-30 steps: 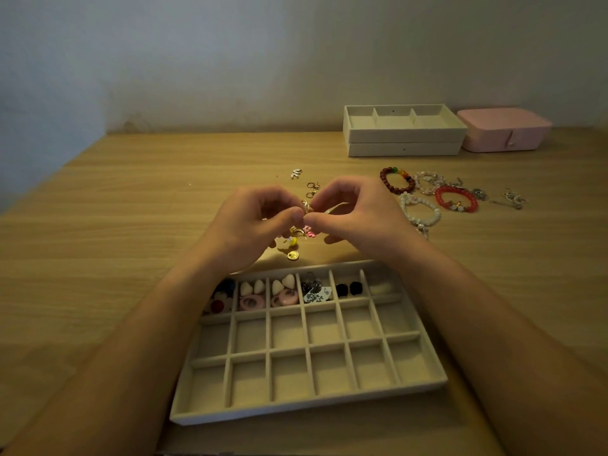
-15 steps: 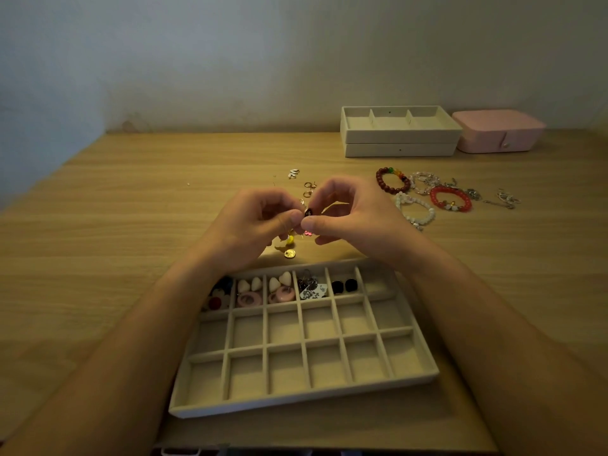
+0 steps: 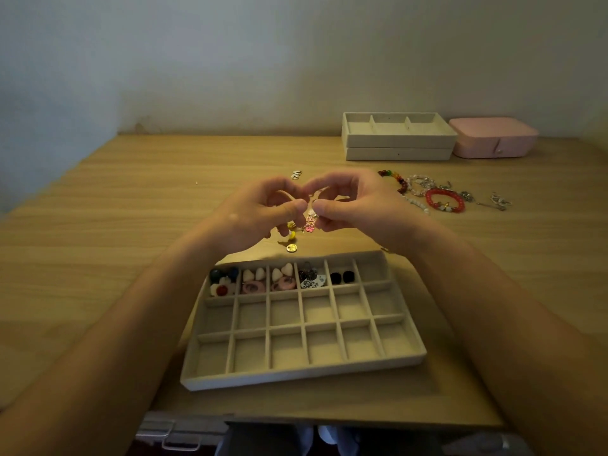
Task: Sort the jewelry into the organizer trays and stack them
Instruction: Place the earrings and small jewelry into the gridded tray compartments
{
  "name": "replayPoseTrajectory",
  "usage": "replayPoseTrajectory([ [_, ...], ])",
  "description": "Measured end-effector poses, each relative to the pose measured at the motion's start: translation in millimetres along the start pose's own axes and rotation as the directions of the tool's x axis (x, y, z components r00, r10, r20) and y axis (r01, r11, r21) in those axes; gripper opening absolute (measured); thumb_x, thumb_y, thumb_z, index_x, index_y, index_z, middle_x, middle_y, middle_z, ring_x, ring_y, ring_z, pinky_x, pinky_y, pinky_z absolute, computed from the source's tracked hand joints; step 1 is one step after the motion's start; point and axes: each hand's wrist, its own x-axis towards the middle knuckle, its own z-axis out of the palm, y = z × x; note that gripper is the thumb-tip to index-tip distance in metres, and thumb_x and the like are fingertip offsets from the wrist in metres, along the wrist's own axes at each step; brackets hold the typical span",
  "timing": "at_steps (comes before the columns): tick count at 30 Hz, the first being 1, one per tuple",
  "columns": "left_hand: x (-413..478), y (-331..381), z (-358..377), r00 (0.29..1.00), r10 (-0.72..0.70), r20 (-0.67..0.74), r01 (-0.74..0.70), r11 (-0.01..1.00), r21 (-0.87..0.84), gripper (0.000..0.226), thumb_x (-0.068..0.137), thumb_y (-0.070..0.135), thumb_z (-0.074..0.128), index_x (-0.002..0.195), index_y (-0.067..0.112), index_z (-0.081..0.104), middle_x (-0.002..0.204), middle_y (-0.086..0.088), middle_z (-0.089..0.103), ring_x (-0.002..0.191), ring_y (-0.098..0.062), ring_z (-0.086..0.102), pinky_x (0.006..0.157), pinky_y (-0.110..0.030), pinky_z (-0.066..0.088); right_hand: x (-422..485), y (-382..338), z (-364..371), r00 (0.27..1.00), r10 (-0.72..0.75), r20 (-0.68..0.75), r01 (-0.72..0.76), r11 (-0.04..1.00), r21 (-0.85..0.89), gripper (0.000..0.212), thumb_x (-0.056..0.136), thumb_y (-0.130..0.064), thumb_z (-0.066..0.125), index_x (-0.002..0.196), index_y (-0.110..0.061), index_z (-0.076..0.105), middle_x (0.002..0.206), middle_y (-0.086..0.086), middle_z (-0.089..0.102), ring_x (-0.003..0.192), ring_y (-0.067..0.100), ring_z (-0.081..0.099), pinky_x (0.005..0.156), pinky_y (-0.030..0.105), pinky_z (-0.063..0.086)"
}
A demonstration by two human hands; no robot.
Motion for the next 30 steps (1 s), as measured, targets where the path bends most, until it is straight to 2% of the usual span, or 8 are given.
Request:
replayPoseTrajectory([
  [4,-3,10,11,1.000,0.003,0.001,-0.003,0.979,0.202,0.008,0.091,0.023,0.073,0.098,0.022,0.069,0.086,0.006,0.073,0.077,-0.013,0.068,0.070,-0.031,0.055,-18,-7,-19,0.997,0.081,0.012,-0.081,0.996,-0.030,0.013,0.093,-0.003,0.069,0.106,-0.005,0.074,0.094,0.015,0.076,0.084,0.023,0.076,0.076,0.033,0.064],
  [7,-8,19,27,0.999,-0.022,0.045,0.000,0.895,0.446,0.016,0.090,0.033,0.073,0.105,0.028,0.071,0.096,0.013,0.069,0.082,-0.006,0.063,0.073,-0.025,0.049,-35,-9,-33,0.986,0.166,-0.007,-0.166,0.982,-0.091,0.013,0.090,-0.004,0.073,0.103,-0.003,0.073,0.088,0.013,0.078,0.083,0.025,0.078,0.072,0.032,0.064],
  [10,-9,21,45,0.997,-0.001,0.079,-0.045,0.809,0.587,0.018,0.093,0.032,0.069,0.110,0.031,0.073,0.099,0.016,0.069,0.081,-0.005,0.060,0.075,-0.026,0.047,-50,-11,-42,0.973,0.229,-0.028,-0.230,0.956,-0.184,0.011,0.091,-0.001,0.072,0.102,-0.001,0.072,0.086,0.013,0.079,0.081,0.023,0.078,0.068,0.030,0.064],
  [15,-8,19,58,0.996,0.041,0.075,-0.080,0.764,0.640,0.010,0.092,0.029,0.071,0.097,0.032,0.078,0.090,0.015,0.074,0.074,-0.006,0.059,0.076,-0.031,0.055,-62,-14,-48,0.960,0.279,-0.006,-0.270,0.923,-0.273,0.008,0.094,-0.001,0.069,0.101,-0.001,0.071,0.088,0.010,0.079,0.083,0.020,0.078,0.070,0.031,0.064],
  [19,-12,23,52,0.997,0.026,0.077,-0.073,0.711,0.699,0.016,0.093,0.024,0.068,0.100,0.034,0.078,0.095,0.017,0.074,0.069,0.002,0.054,0.076,-0.032,0.056,-64,-17,-42,0.971,0.238,-0.002,-0.211,0.858,-0.468,0.007,0.089,-0.012,0.077,0.089,-0.020,0.078,0.091,0.000,0.076,0.087,0.014,0.071,0.067,0.022,0.058],
  [23,-18,25,44,0.994,-0.001,0.105,-0.073,0.715,0.695,0.019,0.093,0.021,0.067,0.101,0.034,0.079,0.094,0.018,0.074,0.069,0.009,0.053,0.077,-0.030,0.055,-64,-12,-25,0.970,0.242,-0.019,-0.225,0.870,-0.438,0.006,0.085,-0.015,0.082,0.088,-0.020,0.081,0.089,0.001,0.072,0.083,0.010,0.062,0.065,0.017,0.045],
  [26,-20,22,40,0.995,-0.014,0.099,-0.058,0.726,0.685,0.019,0.093,0.020,0.068,0.101,0.033,0.079,0.091,0.018,0.074,0.070,0.006,0.054,0.074,-0.026,0.052,-64,-5,-14,0.962,0.265,-0.060,-0.266,0.875,-0.405,0.007,0.082,-0.016,0.084,0.085,-0.021,0.081,0.077,-0.006,0.062,0.073,0.006,0.053,0.062,0.019,0.039],
  [30,-22,21,40,0.996,-0.023,0.091,-0.044,0.744,0.667,0.018,0.093,0.019,0.069,0.102,0.030,0.079,0.094,0.014,0.075,0.070,0.006,0.056,0.072,-0.022,0.047,-63,3,-2,0.944,0.301,-0.133,-0.329,0.873,-0.359,0.008,0.080,-0.014,0.085,0.082,-0.021,0.081,0.082,-0.005,0.070,0.083,0.007,0.059,0.070,0.021,0.044],
])
